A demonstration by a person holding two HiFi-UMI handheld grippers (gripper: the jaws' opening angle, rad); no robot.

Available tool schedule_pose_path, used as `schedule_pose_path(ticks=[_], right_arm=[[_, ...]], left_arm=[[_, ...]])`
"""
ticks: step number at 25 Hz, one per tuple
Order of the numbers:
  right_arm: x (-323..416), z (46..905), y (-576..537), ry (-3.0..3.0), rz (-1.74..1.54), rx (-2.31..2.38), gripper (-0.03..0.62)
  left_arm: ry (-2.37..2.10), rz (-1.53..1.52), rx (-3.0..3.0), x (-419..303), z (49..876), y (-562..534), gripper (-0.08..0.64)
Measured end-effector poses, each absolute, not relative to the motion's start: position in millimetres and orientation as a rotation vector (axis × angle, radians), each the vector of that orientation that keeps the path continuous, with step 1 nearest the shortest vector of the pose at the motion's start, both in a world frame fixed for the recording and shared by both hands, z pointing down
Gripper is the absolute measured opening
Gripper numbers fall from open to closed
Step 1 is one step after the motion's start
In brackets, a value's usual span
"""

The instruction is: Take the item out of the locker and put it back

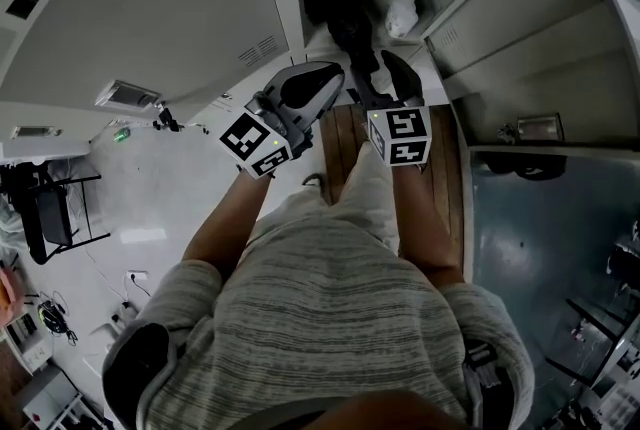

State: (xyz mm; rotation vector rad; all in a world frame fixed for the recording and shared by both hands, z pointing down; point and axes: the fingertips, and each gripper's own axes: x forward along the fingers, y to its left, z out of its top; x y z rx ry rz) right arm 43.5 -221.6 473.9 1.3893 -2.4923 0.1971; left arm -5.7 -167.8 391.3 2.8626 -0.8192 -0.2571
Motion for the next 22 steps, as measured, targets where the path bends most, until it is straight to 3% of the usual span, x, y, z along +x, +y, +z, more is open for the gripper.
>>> schedule_pose_path(ticks=[11, 17, 22], right_arm=[[53, 391, -159, -2.64, 0.103, 1.425, 0.224], [51, 350, -149, -2.671, -0.003, 1.457, 0.052], [51, 323, -156, -2.676, -0.076, 1.469, 0.026]], left_arm=[[-0.763, -0.298, 2.892, 2, 368, -154, 0.025], [-0.727, -0.328, 2.924, 9, 344, -148, 0.025], [-0.698, -0.329, 2.94, 17, 328, -149, 0.025]])
